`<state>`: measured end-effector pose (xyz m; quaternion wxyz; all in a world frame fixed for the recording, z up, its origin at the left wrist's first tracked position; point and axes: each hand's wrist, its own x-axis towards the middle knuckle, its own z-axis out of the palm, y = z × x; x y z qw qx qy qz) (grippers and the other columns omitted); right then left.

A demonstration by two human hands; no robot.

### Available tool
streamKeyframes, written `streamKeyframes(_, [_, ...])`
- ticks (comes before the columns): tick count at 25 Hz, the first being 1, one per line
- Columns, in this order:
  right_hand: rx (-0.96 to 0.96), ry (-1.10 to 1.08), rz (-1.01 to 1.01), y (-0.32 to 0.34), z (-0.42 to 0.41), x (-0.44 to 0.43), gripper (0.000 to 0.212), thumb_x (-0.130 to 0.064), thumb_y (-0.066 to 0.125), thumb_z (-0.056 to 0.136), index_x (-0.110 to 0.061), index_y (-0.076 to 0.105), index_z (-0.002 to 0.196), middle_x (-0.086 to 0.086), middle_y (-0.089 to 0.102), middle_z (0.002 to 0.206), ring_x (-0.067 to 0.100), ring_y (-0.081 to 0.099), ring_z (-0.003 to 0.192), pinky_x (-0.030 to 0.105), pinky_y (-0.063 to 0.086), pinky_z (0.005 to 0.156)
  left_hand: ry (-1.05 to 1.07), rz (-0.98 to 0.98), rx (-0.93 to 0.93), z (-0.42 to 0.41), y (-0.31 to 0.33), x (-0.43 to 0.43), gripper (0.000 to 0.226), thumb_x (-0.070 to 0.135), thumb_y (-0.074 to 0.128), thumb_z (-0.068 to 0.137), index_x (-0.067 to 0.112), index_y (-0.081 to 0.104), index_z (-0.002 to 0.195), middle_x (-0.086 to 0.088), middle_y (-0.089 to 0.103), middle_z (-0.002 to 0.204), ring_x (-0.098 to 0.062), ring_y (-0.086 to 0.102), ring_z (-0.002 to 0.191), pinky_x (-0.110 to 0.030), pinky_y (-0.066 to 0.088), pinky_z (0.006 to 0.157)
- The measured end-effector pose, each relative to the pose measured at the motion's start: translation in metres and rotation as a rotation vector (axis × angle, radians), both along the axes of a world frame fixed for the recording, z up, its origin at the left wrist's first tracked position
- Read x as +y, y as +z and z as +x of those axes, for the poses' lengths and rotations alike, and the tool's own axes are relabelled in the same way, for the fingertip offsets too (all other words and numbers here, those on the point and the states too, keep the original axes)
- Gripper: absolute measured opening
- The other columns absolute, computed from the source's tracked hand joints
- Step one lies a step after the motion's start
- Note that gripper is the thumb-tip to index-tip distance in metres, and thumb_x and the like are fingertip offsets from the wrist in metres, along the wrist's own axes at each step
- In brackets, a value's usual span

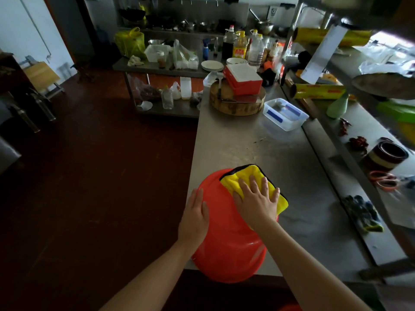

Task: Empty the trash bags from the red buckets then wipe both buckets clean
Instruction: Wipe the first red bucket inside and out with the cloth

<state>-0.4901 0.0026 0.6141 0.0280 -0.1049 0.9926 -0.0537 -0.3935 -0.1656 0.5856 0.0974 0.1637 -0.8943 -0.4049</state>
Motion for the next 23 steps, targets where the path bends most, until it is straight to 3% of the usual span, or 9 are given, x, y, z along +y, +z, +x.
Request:
streamKeyframes(3, [0.013, 0.006, 0.017, 0.0, 0.001, -0.009, 0.073, -0.077, 0.015, 0.092, -0.042, 0.025, 0.155, -0.002, 0.024, 0.162, 0.035, 0.003, 0.154, 0.066, -0.006, 0.118, -0.112, -0.326, -0.106, 0.009, -0.001, -0.003, 0.061, 0.047, 0.016, 0.106, 0.02, 0.007, 0.16, 0.005, -0.002, 0.167, -0.015, -0.007, 0.154, -0.038, 0.009, 0.125])
streamKeyframes(6, [0.085, 0.067, 0.048, 0.001, -0.01, -0.006, 0.078, -0.083, 0.018, 0.085, -0.041, 0.035, 0.149, 0.005, 0.034, 0.152, 0.037, 0.017, 0.146, 0.063, 0.006, 0.119, -0.237, -0.486, -0.201, 0.029, -0.008, -0.011, 0.088, 0.076, 0.003, 0.093, 0.019, -0.014, 0.158, 0.003, -0.024, 0.164, -0.012, -0.025, 0.149, -0.041, -0.005, 0.124])
streamKeyframes(8, [0.092, 0.122, 0.022, 0.0, -0.018, 0.001, 0.076, -0.086, 0.022, 0.084, -0.044, 0.04, 0.144, 0.006, 0.027, 0.157, 0.037, 0.009, 0.15, 0.063, 0.003, 0.121, -0.313, -0.554, -0.248, 0.038, -0.009, -0.016, 0.109, 0.093, 0.003, 0.079, 0.018, -0.022, 0.155, 0.002, -0.033, 0.16, -0.013, -0.03, 0.147, -0.045, -0.009, 0.122])
streamKeyframes(10, [0.052, 0.126, 0.017, -0.002, -0.021, 0.003, 0.075, -0.089, 0.021, 0.082, -0.05, 0.035, 0.145, -0.001, 0.008, 0.167, 0.036, -0.007, 0.154, 0.067, -0.003, 0.118, -0.329, -0.625, -0.255, 0.038, -0.007, -0.018, 0.123, 0.1, 0.005, 0.069, 0.016, -0.023, 0.154, -0.002, -0.033, 0.159, -0.017, -0.029, 0.148, -0.048, -0.007, 0.122])
streamKeyframes(12, [0.015, 0.091, 0.035, -0.004, -0.018, -0.006, 0.078, -0.091, 0.014, 0.08, -0.054, 0.023, 0.149, -0.007, 0.001, 0.169, 0.038, -0.009, 0.154, 0.07, -0.001, 0.115, -0.335, -0.647, -0.252, 0.035, -0.005, -0.016, 0.127, 0.102, 0.007, 0.066, 0.015, -0.024, 0.153, -0.004, -0.029, 0.162, -0.019, -0.027, 0.149, -0.05, -0.004, 0.123])
streamKeyframes(18, [-0.069, 0.057, -0.059, -0.011, 0.017, -0.082, 0.071, -0.076, 0.015, 0.089, -0.05, 0.004, 0.154, -0.004, -0.002, 0.17, 0.043, -0.017, 0.151, 0.069, -0.004, 0.112, -0.303, -0.647, -0.243, 0.037, -0.009, -0.014, 0.129, 0.1, 0.018, 0.066, 0.015, -0.018, 0.157, -0.003, -0.018, 0.166, -0.017, -0.02, 0.151, -0.048, 0.004, 0.124])
streamKeyframes(23, [-0.019, 0.067, -0.012, -0.004, 0.013, -0.055, 0.064, -0.074, 0.013, 0.094, -0.053, 0.014, 0.154, -0.007, 0.006, 0.169, 0.037, -0.01, 0.154, 0.069, -0.01, 0.114, -0.3, -0.632, -0.239, 0.037, -0.01, -0.012, 0.129, 0.102, 0.012, 0.066, 0.014, -0.015, 0.157, -0.004, -0.019, 0.165, -0.017, -0.012, 0.153, -0.046, 0.01, 0.124])
